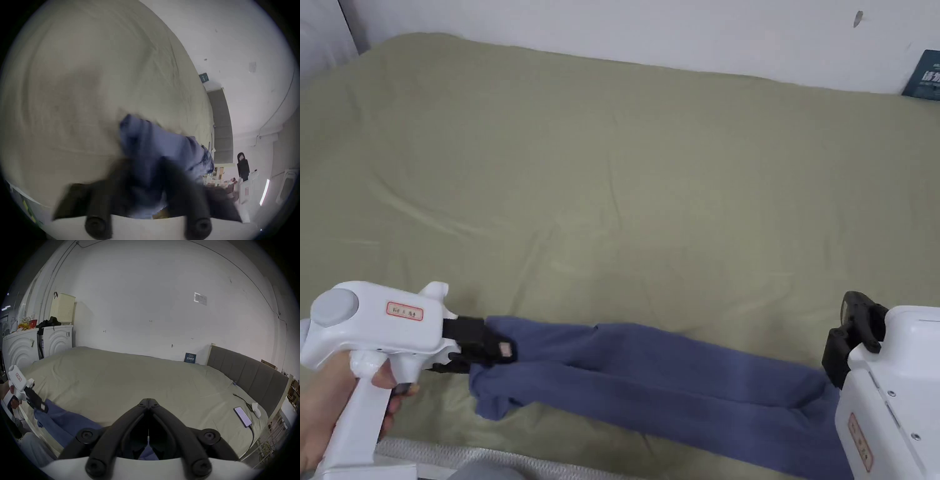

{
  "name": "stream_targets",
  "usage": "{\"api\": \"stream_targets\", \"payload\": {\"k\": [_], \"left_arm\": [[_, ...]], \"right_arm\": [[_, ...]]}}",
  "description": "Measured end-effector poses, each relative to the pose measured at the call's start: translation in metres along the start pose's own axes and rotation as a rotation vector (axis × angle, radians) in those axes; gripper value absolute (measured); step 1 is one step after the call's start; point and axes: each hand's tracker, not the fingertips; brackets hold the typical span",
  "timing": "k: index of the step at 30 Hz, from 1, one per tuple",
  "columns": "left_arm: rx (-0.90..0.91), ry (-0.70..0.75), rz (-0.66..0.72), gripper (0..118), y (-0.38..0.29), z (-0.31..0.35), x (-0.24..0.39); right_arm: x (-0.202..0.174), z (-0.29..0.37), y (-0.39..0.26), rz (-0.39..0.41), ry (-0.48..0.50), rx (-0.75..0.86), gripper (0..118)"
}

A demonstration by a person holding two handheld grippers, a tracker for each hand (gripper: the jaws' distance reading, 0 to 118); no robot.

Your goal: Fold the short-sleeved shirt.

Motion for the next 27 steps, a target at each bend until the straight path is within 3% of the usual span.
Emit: {"api": "stream_targets", "payload": {"k": [7,17,23,27], "left_arm": [[0.058,-0.004,0.015,4,-0.005,0.005,0.011],[0.221,0.042,0.068,4,0.003,0.072,0.008],[0.225,0.094,-0.001,4,-0.009,0.102,0.027],[0.193,0.058,-0.131,4,-0.022,0.093,0.082]], "right_arm": [[0.009,0.005,0.003,-0.011,0.004,-0.012,0],[0.029,0.003,0.018,-0.014,-0.014,0.016,0],[0.031,0.001,0.025,0.005,-0.023,0.064,0],[0.033,0.002,0.028,-0.015,-0.023,0.076,0]]}}
